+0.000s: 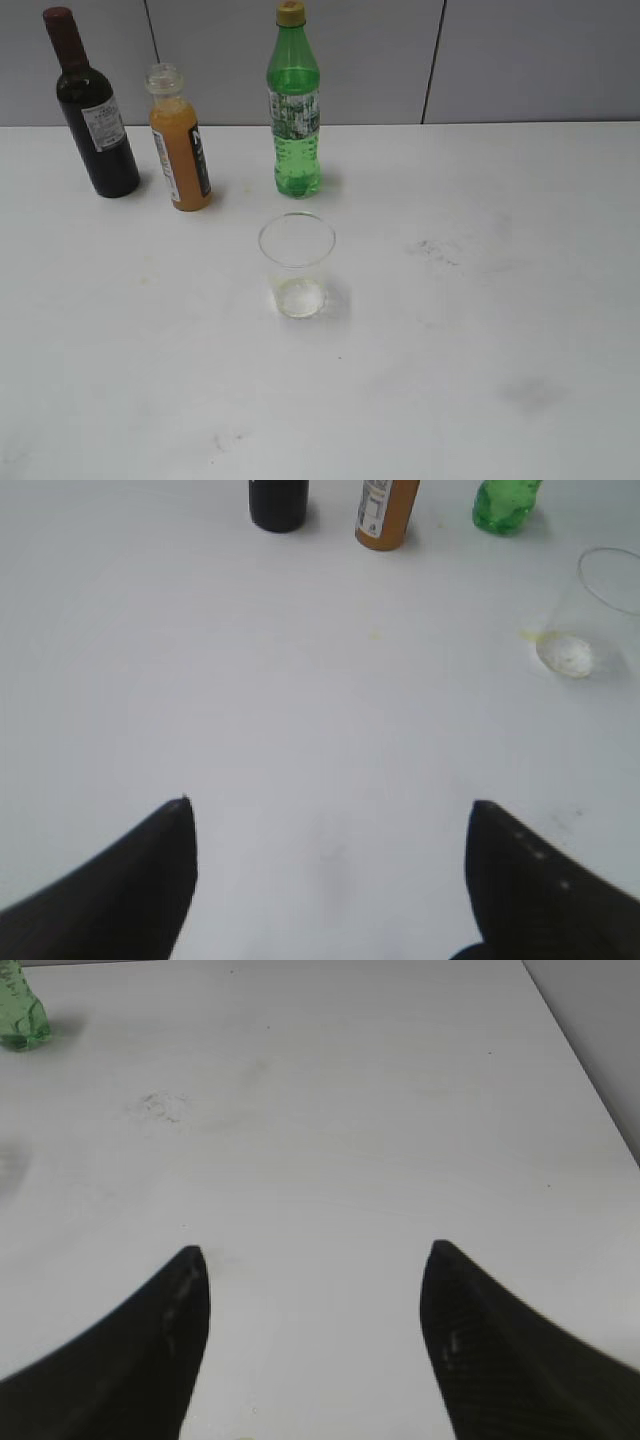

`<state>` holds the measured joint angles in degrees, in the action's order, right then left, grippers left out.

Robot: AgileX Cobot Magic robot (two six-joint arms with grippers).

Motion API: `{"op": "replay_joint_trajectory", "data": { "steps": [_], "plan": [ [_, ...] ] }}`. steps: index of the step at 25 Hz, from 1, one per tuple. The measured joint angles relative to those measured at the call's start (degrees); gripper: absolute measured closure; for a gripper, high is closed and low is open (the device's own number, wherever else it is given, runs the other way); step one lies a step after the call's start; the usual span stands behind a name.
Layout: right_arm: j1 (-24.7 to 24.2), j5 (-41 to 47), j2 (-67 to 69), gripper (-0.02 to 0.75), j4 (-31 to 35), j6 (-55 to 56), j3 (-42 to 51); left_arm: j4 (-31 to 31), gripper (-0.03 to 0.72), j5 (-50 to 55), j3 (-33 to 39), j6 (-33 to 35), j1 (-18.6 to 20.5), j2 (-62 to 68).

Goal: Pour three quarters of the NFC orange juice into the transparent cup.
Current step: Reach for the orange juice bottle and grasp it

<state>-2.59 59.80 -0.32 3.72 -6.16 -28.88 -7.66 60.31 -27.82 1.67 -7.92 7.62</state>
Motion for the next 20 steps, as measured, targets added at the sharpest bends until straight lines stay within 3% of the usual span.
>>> {"op": "replay_joint_trajectory", "data": {
  "steps": [6,11,20],
  "plan": [
    [0.00,0.00,0.00,0.227,0.00,0.00,0.00,0.59,0.059,-2.28,-0.39,0.98,0.00,4.72],
    [0.00,0.00,0.00,0.227,0.00,0.00,0.00,4.39,0.073,-13.92,-0.53,5.86,0.00,9.19],
    [0.00,0.00,0.00,0.227,0.00,0.00,0.00,7.07,0.094,-36.98,-0.53,6.68,0.00,22.08]
  ]
}}
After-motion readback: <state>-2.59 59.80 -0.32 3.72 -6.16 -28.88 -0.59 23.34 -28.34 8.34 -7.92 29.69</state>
